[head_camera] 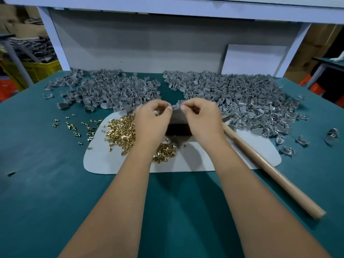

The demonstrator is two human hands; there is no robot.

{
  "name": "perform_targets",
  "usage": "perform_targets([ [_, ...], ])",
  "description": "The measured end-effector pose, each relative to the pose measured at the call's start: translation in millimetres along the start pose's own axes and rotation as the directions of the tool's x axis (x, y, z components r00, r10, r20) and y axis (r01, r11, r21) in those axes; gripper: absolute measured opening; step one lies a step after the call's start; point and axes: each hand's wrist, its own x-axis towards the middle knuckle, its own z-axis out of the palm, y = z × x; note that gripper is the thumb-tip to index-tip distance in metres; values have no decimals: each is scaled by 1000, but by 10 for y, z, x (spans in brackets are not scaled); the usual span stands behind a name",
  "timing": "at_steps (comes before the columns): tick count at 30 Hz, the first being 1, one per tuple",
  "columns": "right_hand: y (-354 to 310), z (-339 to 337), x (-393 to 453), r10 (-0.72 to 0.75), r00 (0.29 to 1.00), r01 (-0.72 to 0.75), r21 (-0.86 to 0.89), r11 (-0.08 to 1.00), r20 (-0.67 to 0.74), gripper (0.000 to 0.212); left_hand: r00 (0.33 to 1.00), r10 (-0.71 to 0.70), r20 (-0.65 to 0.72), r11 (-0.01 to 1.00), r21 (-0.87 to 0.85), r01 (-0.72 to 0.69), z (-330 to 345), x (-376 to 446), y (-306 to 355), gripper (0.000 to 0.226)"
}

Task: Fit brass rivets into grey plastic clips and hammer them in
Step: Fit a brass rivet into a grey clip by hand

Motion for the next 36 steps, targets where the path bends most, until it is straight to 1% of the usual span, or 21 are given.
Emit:
perform_targets([
  [2,108,-65,38,90,995,-87,62,994,-50,13,995,72,68,974,211,-85,40,-20,-23,9],
  [3,147,-81,48,135,989,-127,106,986,-68,17,993,87,84,951,289,-108,54,-27,-30,10],
  [4,172,-90,53,167,982,-154,148,977,-82,19,992,87,91,938,328,-112,64,-33,-33,11],
  [6,191,-89,62,185,977,-161,207,965,-107,25,994,68,89,941,326,-93,70,-43,-26,12],
  [8,172,-81,64,177,976,-142,245,959,-124,29,994,73,76,949,303,-92,60,-50,-9,15],
  [10,143,-71,60,169,978,-124,315,941,-121,32,994,97,47,966,238,-106,45,-51,22,17],
  [12,115,-51,53,173,980,-122,393,912,-98,31,991,131,29,980,150,-134,29,-70,71,20],
  [16,47,-2,23,178,984,-142,517,844,-20,25,988,154,32,986,55,-156,23,-102,133,27],
  [19,37,21,6,171,985,-146,492,858,-5,24,991,134,15,991,-9,-134,20,-111,141,24],
  [21,33,29,-5,155,988,-139,477,868,6,24,991,133,12,991,-22,-133,17,-103,139,19],
  [25,19,37,-22,126,991,-128,489,863,37,29,992,118,43,991,-63,-116,23,-50,112,7],
  [28,14,40,-34,95,995,-103,472,876,40,34,994,84,68,987,-143,-73,35,-27,85,10],
  [31,14,40,-36,87,996,-89,449,889,25,35,994,43,105,973,-231,-18,62,-22,69,11],
  [35,12,40,-30,88,996,-73,403,912,-20,24,988,20,153,934,-356,36,67,-32,100,14],
  [36,11,39,-32,98,994,-74,394,916,-40,22,986,21,164,930,-365,41,64,-32,106,15],
])
